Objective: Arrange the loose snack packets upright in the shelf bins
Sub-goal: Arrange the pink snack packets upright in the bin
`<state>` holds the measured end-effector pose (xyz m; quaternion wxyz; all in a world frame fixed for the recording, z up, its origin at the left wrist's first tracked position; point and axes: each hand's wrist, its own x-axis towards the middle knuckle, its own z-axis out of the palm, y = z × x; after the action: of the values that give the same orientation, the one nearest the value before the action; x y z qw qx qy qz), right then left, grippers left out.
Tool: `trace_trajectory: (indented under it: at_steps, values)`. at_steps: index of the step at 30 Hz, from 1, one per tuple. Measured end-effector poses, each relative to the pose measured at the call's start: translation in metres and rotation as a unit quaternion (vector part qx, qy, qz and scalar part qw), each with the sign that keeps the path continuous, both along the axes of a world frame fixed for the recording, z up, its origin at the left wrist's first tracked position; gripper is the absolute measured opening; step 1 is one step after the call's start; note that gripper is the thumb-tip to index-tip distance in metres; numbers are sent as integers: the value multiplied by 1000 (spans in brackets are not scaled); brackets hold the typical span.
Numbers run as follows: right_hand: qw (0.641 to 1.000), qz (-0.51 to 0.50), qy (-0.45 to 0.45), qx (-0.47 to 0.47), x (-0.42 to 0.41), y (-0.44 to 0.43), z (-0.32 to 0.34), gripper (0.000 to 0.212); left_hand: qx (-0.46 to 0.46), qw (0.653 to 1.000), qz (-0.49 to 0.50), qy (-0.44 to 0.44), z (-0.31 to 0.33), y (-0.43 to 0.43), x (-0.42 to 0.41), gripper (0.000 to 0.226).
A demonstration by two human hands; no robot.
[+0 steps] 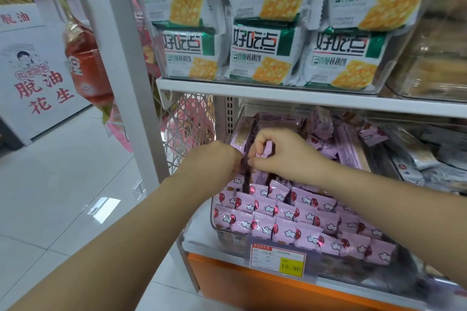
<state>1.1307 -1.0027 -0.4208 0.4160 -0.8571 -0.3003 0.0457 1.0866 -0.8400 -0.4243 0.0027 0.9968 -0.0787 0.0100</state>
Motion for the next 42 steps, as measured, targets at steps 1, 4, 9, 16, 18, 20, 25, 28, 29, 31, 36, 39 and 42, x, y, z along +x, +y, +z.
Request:
trace_trajectory:
  at_steps: [1, 4, 9, 16, 18, 20, 25, 28, 29, 31, 36, 39, 42]
  values:
    - [1000, -9, -11, 2, -1, -1, 2, 23, 1, 1000, -2, -3, -1, 0, 0, 14]
    - [998, -25, -56, -15, -4, -4, 6, 23, -3, 1000, -2, -6, -2, 1, 1, 16]
    - [991, -25, -132, -15, -17, -12, 9, 23, -21, 1000, -6, 2, -3, 2, 1, 17]
    - [951, 156, -186, -193, -20, -10, 25, 22, -9, 1000, -1, 23, 2, 0, 1, 16]
    - [944, 191, -163, -213, -16, -8, 31, 24, -1, 1000, -6, 25, 3, 0, 1, 14]
    - [950, 195, -124, -210, -11, -4, 30, 30, 1, 999, -19, 46, 3, 2, 2, 15]
    - [969, 97, -92, -207, -3, -4, 15, 42, -26, 991, -67, 109, 9, 7, 2, 10]
    - [975, 82, -64, -196, 0, -5, 14, 37, -30, 990, -77, 117, 10, 8, 2, 15]
    - [976, 88, -47, -192, -1, -4, 13, 33, -29, 989, -78, 120, 10, 8, 2, 15]
    - [974, 103, -24, -201, -5, -1, 6, 27, -30, 989, -74, 120, 12, 8, 2, 14]
    - [964, 117, -8, -239, -4, 2, -11, 28, -1, 988, -76, 136, 14, 4, 2, 12]
    - [956, 137, -2, -260, -5, 0, -7, 23, 9, 988, -86, 128, 12, 4, 1, 8]
    - [950, 156, 6, -271, -11, -8, 2, 29, -19, 989, -83, 119, 9, 7, -5, 17]
